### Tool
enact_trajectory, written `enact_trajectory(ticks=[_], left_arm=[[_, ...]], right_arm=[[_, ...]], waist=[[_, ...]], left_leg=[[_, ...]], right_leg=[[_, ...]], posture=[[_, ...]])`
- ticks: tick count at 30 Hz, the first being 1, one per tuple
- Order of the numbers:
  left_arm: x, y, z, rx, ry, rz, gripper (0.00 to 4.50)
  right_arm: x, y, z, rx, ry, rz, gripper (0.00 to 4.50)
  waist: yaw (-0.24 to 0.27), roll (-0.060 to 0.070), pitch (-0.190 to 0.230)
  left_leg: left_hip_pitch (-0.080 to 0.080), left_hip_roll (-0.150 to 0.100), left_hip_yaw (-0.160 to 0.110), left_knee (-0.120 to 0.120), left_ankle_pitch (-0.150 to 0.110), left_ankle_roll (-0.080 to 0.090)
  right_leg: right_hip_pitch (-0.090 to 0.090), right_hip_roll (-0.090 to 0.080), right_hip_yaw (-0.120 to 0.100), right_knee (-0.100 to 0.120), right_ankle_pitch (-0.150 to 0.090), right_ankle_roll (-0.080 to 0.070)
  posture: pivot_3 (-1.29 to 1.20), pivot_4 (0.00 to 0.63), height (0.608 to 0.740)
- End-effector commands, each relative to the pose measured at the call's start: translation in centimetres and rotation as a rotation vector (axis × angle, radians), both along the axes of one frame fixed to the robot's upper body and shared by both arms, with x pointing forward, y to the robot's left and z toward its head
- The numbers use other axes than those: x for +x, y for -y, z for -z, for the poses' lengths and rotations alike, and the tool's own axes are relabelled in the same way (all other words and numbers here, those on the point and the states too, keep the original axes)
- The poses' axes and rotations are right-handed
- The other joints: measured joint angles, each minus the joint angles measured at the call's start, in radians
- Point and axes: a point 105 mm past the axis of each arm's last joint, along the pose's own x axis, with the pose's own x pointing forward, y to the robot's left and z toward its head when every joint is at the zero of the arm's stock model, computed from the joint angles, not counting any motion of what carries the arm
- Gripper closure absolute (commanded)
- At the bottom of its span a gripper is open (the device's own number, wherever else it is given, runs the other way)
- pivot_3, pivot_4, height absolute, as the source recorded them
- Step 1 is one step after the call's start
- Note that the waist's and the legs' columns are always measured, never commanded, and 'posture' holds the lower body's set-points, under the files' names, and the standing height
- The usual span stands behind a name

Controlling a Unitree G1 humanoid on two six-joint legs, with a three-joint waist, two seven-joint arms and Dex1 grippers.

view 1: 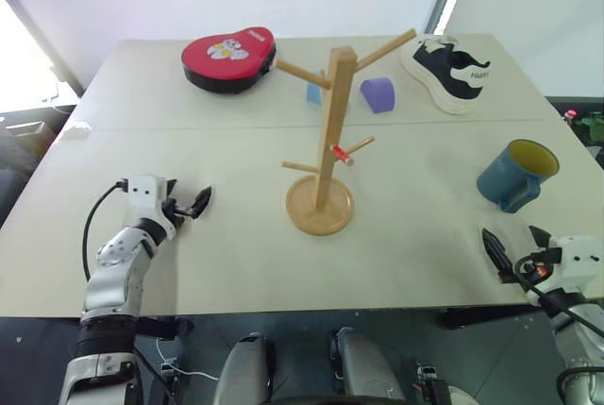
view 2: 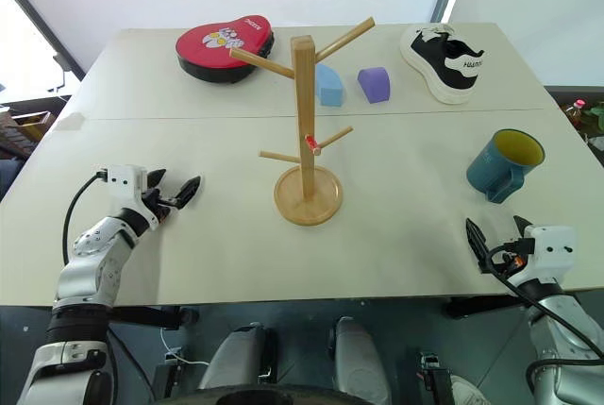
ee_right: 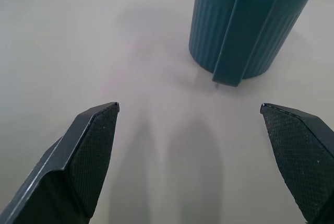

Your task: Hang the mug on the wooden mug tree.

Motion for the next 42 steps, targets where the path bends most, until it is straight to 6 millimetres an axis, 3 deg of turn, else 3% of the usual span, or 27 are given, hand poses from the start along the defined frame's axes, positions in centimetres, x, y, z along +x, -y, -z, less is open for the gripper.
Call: enact_trajectory(ticks=[1,11,17,20,23,25,26,30,33,37,42], left_arm=[[-0.1,-0.3,-1.5,0.031,0.046,0.002,0.0],[-0.7,0.8,-1.6,0.007,0.047,0.082,0.0],[-2.9,3.6,-2.3,-0.018,0.065,0.314,0.0],[-4.7,6.0,-2.4,-0.03,0.071,0.475,0.0],[-6.3,8.3,-2.9,-0.056,0.081,0.63,0.0],[-7.3,9.3,-3.1,-0.059,0.078,0.71,0.0],[-7.8,9.8,-3.1,-0.061,0.07,0.753,0.0],[-9.8,12.3,-3.8,-0.054,0.065,0.932,0.0],[-10.6,13.9,-4.5,-0.049,0.085,1.008,0.0],[-11.1,15.9,-5.6,-0.041,0.138,1.082,0.0],[-11.3,17.0,-5.9,-0.059,0.16,1.099,0.0]], right_arm=[[0.0,0.1,-0.7,-0.018,0.031,0.002,0.02],[-0.1,0.0,-0.6,-0.02,0.038,0.008,0.02],[-0.5,-0.6,-0.6,-0.021,0.036,-0.005,0.02],[-0.6,-0.8,-0.7,-0.021,0.04,-0.008,0.02],[-0.7,-1.3,-0.7,-0.011,0.043,-0.034,0.89],[-0.6,-1.7,-0.8,0.0,0.047,-0.061,1.84],[-0.5,-1.8,-0.9,-0.001,0.052,-0.067,2.53],[0.6,-2.2,-1.9,0.003,0.096,-0.083,4.39],[1.5,-2.1,-2.4,0.001,0.119,-0.076,4.46],[2.8,-0.4,-2.6,-0.041,0.13,0.016,4.46],[3.8,0.7,-2.5,-0.077,0.119,0.078,4.46]], waist=[[0.0,0.0,0.0],[0.0,0.0,0.0],[-0.001,0.0,0.0],[-0.001,0.002,0.0],[-0.001,0.002,0.0],[-0.001,0.003,0.0],[-0.001,0.003,-0.001],[-0.002,0.004,-0.001],[-0.002,0.004,0.0],[0.002,0.004,0.0],[0.0,0.004,0.0]], left_leg=[[0.0,0.0,0.0,0.0,0.0,0.0],[0.0,0.0,0.0,0.0,0.0,0.0],[0.0,0.0,0.0,-0.001,0.0,0.0],[-0.001,0.0,0.001,-0.001,0.0,-0.001],[-0.001,-0.001,0.001,-0.002,0.0,-0.001],[-0.002,-0.001,0.001,-0.004,0.0,-0.001],[-0.002,-0.001,0.001,-0.005,0.0,-0.001],[-0.001,-0.001,0.002,-0.009,0.0,-0.001],[-0.001,-0.001,0.002,-0.009,0.0,0.0],[-0.001,-0.002,0.003,-0.009,0.0,0.0],[0.0,-0.003,0.003,-0.009,0.0,0.0]], right_leg=[[0.0,0.0,0.0,0.0,0.0,0.0],[0.0,-0.001,0.0,0.0,0.0,0.0],[-0.001,-0.003,0.0,-0.001,0.0,-0.001],[-0.001,-0.005,0.0,-0.002,0.0,-0.001],[-0.001,-0.006,0.0,-0.003,0.0,-0.001],[-0.002,-0.007,0.0,-0.004,0.0,-0.001],[-0.002,-0.007,0.0,-0.004,0.0,-0.001],[-0.004,-0.007,0.0,-0.005,-0.001,-0.002],[-0.004,-0.007,0.0,-0.005,-0.001,-0.002],[-0.003,-0.006,-0.001,-0.005,-0.001,-0.002],[-0.002,-0.005,0.0,-0.005,-0.001,-0.002]], posture=[[0.0,0.15,0.735],[0.0,0.15,0.735],[0.0,0.15,0.735],[0.0,0.15,0.735],[0.0,0.15,0.735],[0.0,0.15,0.735],[0.0,0.15,0.735],[0.0,0.15,0.735],[0.0,0.15,0.735],[0.0,0.15,0.735],[0.0,0.15,0.735]])
